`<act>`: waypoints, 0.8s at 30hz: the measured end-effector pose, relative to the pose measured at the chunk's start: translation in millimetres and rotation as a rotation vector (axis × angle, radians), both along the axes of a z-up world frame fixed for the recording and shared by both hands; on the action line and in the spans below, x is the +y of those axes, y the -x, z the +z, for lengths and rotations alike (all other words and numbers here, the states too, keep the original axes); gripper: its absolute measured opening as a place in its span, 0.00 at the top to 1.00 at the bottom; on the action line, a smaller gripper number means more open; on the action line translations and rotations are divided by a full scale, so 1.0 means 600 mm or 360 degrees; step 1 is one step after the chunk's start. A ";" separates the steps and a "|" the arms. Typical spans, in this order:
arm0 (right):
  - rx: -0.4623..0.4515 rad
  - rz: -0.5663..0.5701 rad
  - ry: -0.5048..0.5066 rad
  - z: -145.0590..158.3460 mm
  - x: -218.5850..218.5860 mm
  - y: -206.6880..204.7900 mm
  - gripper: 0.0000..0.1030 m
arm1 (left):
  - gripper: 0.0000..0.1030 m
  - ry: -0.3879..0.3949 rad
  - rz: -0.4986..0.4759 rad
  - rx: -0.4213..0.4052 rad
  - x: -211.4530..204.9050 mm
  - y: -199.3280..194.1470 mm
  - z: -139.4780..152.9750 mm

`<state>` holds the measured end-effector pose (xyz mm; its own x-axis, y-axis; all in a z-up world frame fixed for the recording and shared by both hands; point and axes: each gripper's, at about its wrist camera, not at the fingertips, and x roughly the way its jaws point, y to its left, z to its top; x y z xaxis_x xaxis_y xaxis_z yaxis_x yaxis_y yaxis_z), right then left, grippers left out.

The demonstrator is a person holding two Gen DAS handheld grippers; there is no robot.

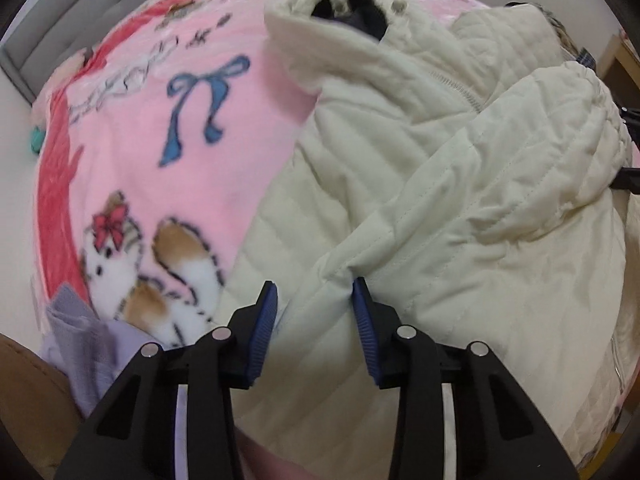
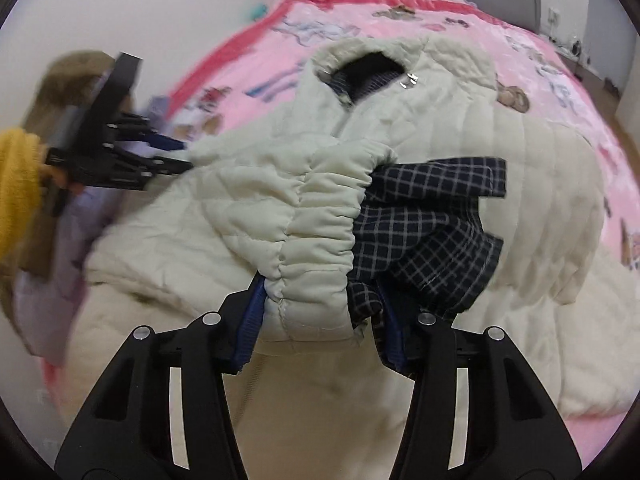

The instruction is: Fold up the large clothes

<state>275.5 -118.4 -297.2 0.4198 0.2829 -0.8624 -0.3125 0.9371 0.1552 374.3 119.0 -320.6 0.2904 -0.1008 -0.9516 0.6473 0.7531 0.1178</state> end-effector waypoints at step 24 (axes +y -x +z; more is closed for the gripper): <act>-0.0615 0.0555 0.0770 -0.019 0.071 0.150 0.19 | 0.14 -0.0147 0.0515 -0.0459 0.093 0.376 -0.007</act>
<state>185.4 -76.1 -308.9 0.6757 0.0795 -0.7329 -0.5558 0.7081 -0.4356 148.6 174.5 -324.9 0.5482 0.1207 -0.8276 0.3104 0.8895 0.3353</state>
